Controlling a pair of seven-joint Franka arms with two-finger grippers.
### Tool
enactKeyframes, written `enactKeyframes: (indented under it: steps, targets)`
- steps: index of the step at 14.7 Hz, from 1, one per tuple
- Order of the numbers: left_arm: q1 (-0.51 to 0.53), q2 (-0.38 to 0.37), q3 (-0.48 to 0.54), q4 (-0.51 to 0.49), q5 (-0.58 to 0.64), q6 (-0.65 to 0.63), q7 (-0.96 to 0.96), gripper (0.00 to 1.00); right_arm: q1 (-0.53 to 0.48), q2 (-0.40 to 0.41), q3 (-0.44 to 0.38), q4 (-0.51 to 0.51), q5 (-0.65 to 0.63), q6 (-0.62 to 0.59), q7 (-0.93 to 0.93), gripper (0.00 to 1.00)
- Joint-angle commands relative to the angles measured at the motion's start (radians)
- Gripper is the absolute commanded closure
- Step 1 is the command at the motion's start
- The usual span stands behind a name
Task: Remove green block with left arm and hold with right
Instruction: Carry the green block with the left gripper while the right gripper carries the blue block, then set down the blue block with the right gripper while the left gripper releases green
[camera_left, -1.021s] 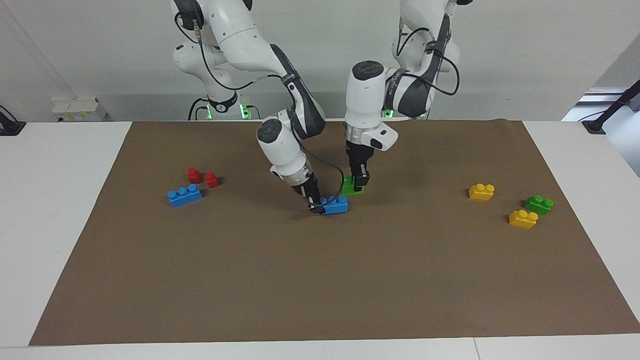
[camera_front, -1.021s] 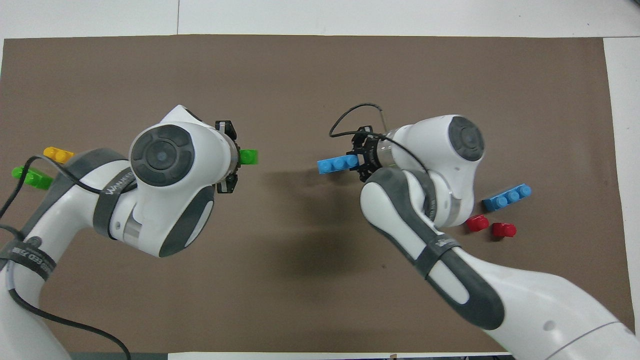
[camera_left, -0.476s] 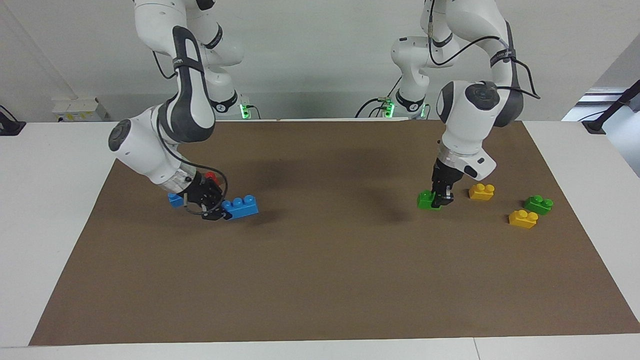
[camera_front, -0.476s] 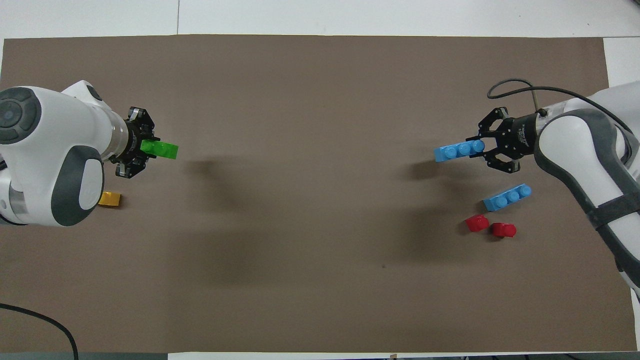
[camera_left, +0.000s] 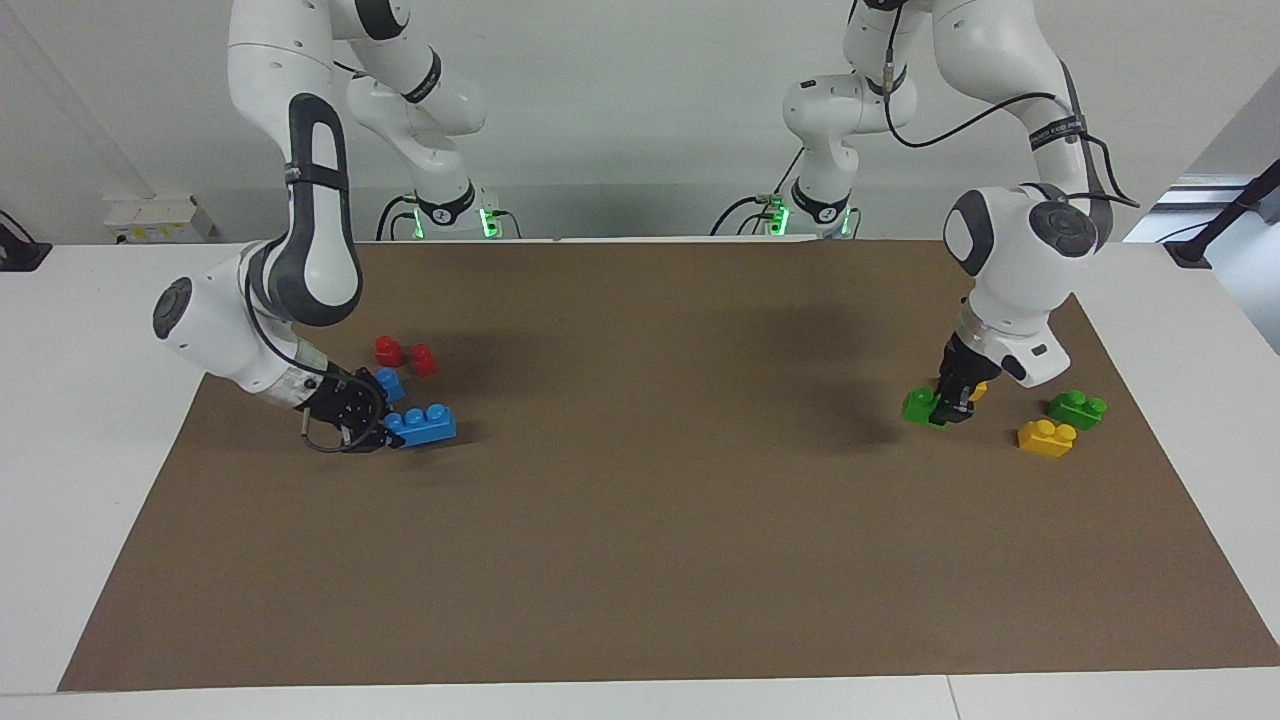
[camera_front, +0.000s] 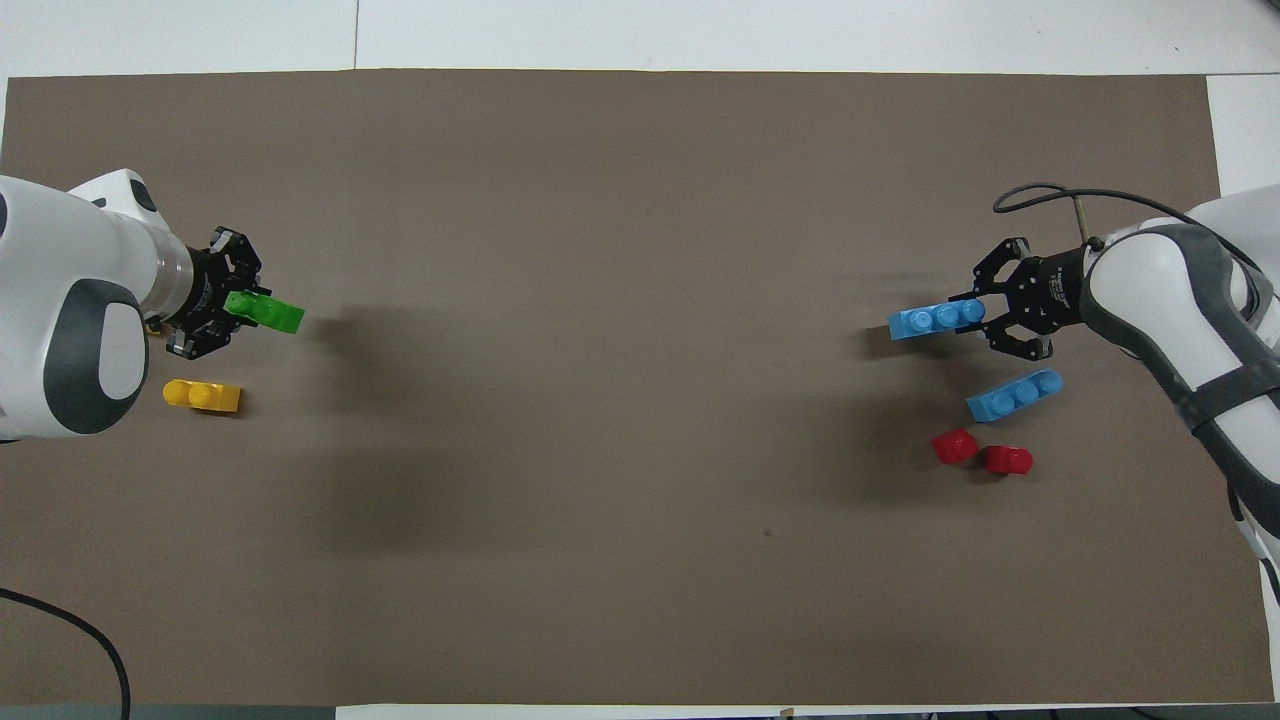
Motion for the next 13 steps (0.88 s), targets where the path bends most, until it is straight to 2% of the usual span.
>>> enactKeyframes:
  steps: [1,4,8,10,12,13]
  targets:
    - [0.028,0.040,-0.007,0.002,-0.016,0.054,0.061,1.00,-0.019,-0.004,0.013,-0.027,-0.017,0.040,-0.006,1.00]
    - [0.035,0.106,-0.005,0.020,-0.010,0.098,0.077,1.00,-0.019,-0.005,0.013,-0.042,-0.017,0.068,-0.006,1.00]
    - [0.042,0.149,-0.005,0.056,-0.004,0.105,0.086,1.00,-0.019,-0.007,0.013,-0.062,-0.017,0.114,-0.006,1.00]
    - [0.042,0.167,-0.004,0.056,0.007,0.112,0.109,1.00,-0.016,-0.009,0.013,-0.065,-0.017,0.115,-0.006,0.95]
    - [0.046,0.170,-0.004,0.048,0.007,0.140,0.143,1.00,-0.015,-0.009,0.013,-0.070,-0.017,0.115,-0.008,0.80]
    - [0.054,0.172,-0.004,0.043,0.007,0.148,0.166,1.00,-0.016,-0.010,0.013,-0.070,-0.017,0.114,-0.009,0.52]
